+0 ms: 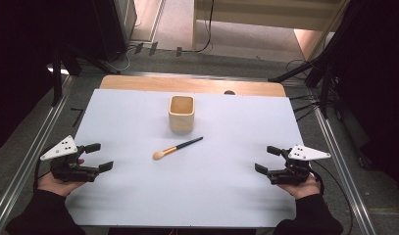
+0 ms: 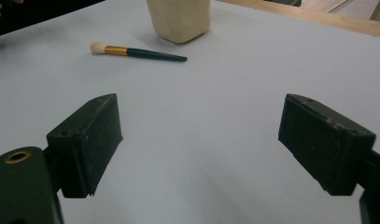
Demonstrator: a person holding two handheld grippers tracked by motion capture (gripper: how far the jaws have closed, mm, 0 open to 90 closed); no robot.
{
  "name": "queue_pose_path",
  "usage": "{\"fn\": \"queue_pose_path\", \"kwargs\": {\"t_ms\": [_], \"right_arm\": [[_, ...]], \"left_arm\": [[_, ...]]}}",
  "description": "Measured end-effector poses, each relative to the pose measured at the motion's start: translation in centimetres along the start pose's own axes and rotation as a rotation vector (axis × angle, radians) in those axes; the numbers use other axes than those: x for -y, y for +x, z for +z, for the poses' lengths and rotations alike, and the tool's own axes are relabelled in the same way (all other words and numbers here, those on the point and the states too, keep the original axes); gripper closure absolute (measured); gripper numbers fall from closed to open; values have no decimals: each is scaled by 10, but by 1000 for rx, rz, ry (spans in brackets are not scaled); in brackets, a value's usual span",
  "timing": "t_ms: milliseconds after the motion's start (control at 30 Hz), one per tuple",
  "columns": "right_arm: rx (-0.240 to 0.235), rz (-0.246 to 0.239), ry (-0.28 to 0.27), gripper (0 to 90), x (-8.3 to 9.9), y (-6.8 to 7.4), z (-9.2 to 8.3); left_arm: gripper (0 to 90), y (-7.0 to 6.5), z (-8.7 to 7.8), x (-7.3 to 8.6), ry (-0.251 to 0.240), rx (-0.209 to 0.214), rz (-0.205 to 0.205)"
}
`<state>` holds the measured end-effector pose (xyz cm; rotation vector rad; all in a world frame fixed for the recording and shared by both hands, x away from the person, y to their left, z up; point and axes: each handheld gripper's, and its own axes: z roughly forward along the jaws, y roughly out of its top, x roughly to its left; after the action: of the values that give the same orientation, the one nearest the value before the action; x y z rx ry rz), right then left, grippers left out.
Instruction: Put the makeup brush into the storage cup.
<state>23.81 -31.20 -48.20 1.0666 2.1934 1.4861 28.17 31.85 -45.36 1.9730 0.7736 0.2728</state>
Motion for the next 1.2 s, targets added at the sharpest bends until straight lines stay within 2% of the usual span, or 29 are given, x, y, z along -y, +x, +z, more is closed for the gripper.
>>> {"fn": "queue_pose_path", "kwargs": {"t_ms": [333,667,1200], "right_arm": [[-2,17,4,147,0,-2,-1],[-20,15,0,149,-1,-1,-1],[-18,7,11,150,0,-1,0]], "left_arm": [[141,1,-1,0,-6,7,-9],[142,1,-1,0,-5,8,-15],[143,2,-1,0,1,7,-20]]}}
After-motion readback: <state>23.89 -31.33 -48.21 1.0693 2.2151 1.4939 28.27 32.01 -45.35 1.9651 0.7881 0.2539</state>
